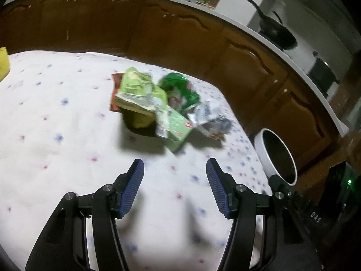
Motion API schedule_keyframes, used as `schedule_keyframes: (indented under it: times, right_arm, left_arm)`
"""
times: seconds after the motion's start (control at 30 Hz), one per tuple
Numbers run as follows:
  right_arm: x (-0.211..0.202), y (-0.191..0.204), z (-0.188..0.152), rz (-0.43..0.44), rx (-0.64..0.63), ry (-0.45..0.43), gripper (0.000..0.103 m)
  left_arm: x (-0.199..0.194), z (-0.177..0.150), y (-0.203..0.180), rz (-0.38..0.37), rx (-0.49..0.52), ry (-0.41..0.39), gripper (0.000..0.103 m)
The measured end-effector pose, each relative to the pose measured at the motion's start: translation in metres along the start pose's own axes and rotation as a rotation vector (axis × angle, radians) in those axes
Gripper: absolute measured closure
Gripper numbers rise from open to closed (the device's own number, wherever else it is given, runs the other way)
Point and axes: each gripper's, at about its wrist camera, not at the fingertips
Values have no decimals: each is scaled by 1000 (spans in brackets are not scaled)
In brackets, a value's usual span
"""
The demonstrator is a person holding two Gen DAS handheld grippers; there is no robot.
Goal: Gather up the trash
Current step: 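Move both open tools back toward the remaining trash on the table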
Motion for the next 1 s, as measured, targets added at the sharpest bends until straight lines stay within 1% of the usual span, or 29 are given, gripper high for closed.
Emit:
schedule_keyframes:
  times: [0.1, 0.17, 0.27, 0.37, 0.4, 0.43, 0.53, 0.57, 0.6, 0.63, 0.67, 0.7, 0.73, 0.77, 0.8, 0.83, 0.87, 0.9, 0.93, 1.0]
  right_arm:
    - [11, 8, 2, 1, -29, 10, 23]
    - [17, 13, 5, 4, -43, 20, 23]
    - [21, 18, 10, 20, -51, 28, 25]
    - [23, 26, 17, 36, -62, 13, 25]
    - [24, 29, 19, 41, -65, 8, 25]
    - [27, 34, 22, 48, -70, 5, 25]
    - [37, 48, 31, 54, -88, -9, 25]
    - [40, 51, 33, 55, -90, -14, 25]
    - [44, 54, 37, 57, -92, -19, 25]
    - [47, 58, 39, 57, -96, -25, 25]
    - [52, 62, 41, 52, -103, -29, 25]
    - [56, 65, 44, 47, -110, -30, 25]
    - [61, 68, 46, 45, -119, -30, 29]
    - [65, 71, 47, 41, -129, -29, 33]
    - [69, 73, 48, 34, -137, -26, 44]
    - [73, 75, 48, 26, -145, -14, 58]
    - [76, 76, 48, 25, -147, -3, 67]
    - [77, 76, 47, 23, -149, 1, 88]
    - [77, 77, 46, 18, -154, 0, 99]
    - [72, 77, 42, 26, -167, -6, 101]
  left_arm:
    - [6, 4, 9, 21, -15, 8, 45]
    - [8, 7, 17, 24, -43, 11, 45]
    - [3, 17, 25, 14, -73, -13, 45]
    - [-1, 29, 28, 11, -73, -39, 45]
    - [-2, 35, 28, 10, -69, -49, 40]
    - [-1, 39, 27, 14, -64, -55, 37]
    - [7, 52, 27, 34, -36, -70, 33]
    - [13, 55, 28, 45, -26, -60, 29]
    - [23, 58, 31, 67, -24, -28, 29]
    - [29, 59, 34, 70, -30, -12, 29]
    - [37, 59, 39, 68, -42, 4, 29]
    - [41, 59, 43, 72, -51, 10, 33]
    - [44, 58, 45, 72, -55, 15, 41]
    - [45, 57, 48, 63, -59, 23, 60]
    - [46, 54, 51, 48, -69, 36, 64]
    - [46, 52, 53, 36, -77, 37, 65]
    - [44, 50, 55, 36, -77, 32, 66]
    - [41, 48, 55, 44, -67, 27, 67]
    - [38, 45, 55, 47, -59, 23, 67]
    - [30, 39, 56, 26, -61, 25, 67]
Point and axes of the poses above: each gripper's, at about its wrist camera, not at the fingertips, and x roughly the way its jaws point, y to its left, z to its top, and after that the axes turned 10 degrees about -z, right-handed
